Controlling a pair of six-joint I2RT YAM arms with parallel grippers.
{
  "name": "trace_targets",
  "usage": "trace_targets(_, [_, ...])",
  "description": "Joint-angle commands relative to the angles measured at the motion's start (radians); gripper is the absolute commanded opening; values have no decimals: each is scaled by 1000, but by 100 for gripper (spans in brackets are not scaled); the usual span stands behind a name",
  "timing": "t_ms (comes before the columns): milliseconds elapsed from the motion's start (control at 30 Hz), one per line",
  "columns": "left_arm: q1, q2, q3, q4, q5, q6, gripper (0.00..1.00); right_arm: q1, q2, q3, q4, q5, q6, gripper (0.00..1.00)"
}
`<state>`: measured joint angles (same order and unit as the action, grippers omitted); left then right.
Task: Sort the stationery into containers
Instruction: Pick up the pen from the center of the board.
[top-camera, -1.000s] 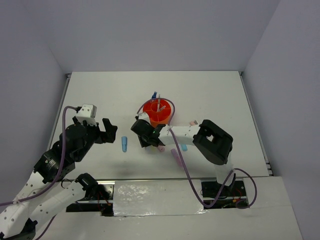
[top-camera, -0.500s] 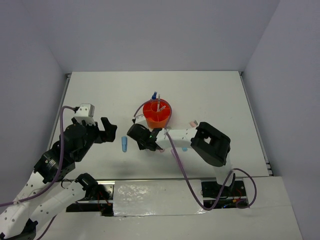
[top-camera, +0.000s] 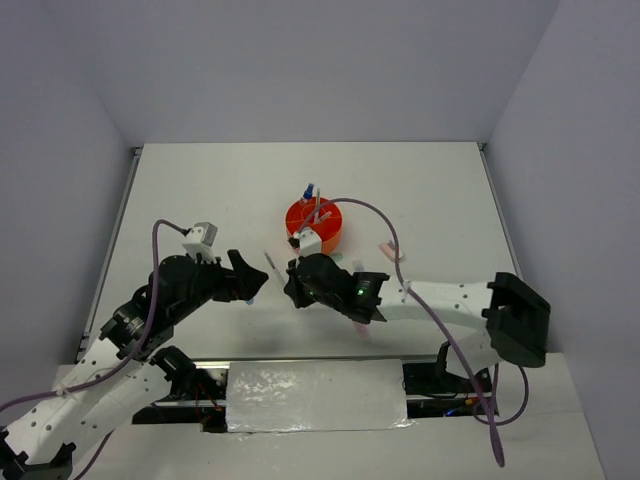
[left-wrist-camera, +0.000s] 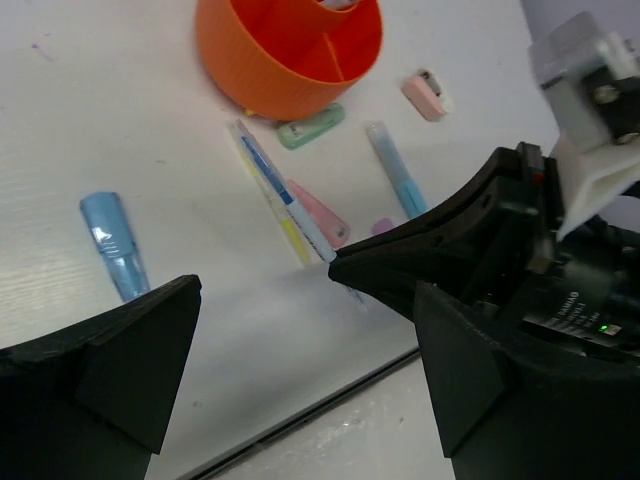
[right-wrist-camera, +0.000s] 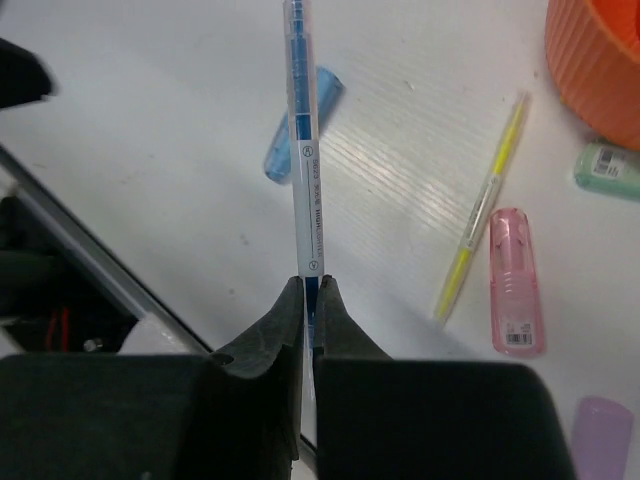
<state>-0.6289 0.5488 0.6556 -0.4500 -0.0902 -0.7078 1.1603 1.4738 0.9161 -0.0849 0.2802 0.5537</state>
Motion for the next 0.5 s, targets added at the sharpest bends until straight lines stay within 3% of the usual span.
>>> trace_targets(0, [1, 11, -4, 163, 124, -42, 99, 16, -111, -69, 143, 2, -29, 0])
trace_targets(267, [1, 60, -48, 289, 179, -74, 98, 96, -246, -169, 278, -15, -166, 0])
trace_targets(467, [1, 65, -70, 312, 199, -82, 90, 114, -309, -217, 343, -10, -187, 0])
